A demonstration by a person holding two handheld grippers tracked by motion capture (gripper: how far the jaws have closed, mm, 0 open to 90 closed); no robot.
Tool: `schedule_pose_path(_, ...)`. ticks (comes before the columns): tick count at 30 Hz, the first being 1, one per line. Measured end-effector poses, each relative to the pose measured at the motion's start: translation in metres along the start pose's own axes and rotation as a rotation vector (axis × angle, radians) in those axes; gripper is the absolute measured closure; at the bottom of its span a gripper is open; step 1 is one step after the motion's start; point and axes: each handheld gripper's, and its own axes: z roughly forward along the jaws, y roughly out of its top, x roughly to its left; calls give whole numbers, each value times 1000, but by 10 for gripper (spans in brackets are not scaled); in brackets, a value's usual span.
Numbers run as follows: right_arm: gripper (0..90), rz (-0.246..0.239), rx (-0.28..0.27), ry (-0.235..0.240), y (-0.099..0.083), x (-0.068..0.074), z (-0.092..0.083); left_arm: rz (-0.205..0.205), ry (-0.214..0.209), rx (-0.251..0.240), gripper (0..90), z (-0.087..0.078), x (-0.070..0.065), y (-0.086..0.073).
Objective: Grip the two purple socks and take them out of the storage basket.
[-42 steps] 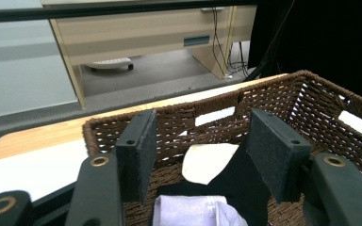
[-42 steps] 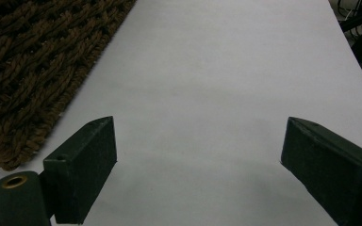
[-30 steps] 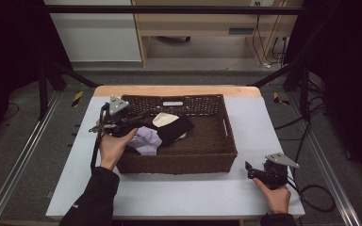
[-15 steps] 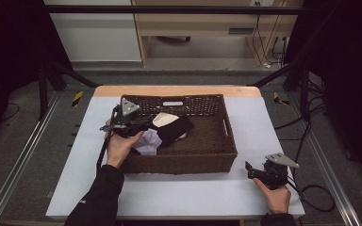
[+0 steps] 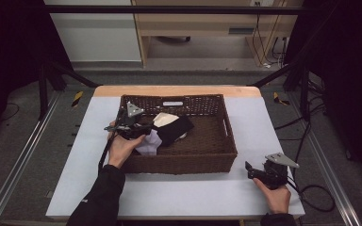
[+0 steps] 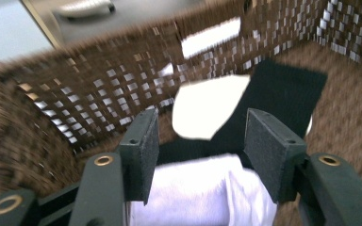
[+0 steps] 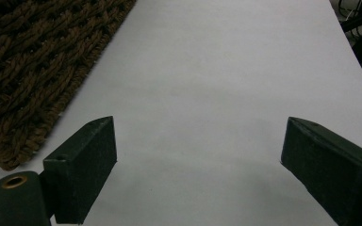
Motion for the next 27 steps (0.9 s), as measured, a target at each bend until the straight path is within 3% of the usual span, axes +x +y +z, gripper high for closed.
schedule_pose_path(6, 113, -2, 1, 0, 0, 0, 0, 3, -40, 26, 492, 2, 0, -1)
schedule_pose_path(8, 114, -2, 1, 0, 0, 0, 0, 14, -39, 53, 532, 4, -1, -3)
schedule_pose_path(9, 114, -2, 2, 1, 0, 0, 0, 28, -43, 105, 548, 7, -1, -6)
schedule_pose_path(16, 114, -2, 3, 1, 0, 0, 0, 44, -65, 145, 619, 11, -4, -6)
schedule_pose_path(20, 115, -2, 1, 0, 0, 0, 0, 59, -80, 190, 719, 14, -6, -7)
schedule_pose_path(24, 115, -3, 1, 1, 0, 0, 0, 74, -82, 195, 852, 15, -8, -6)
schedule_pose_path(27, 116, -2, 3, 1, 0, 0, 0, 70, -81, 181, 883, 13, -7, -6)
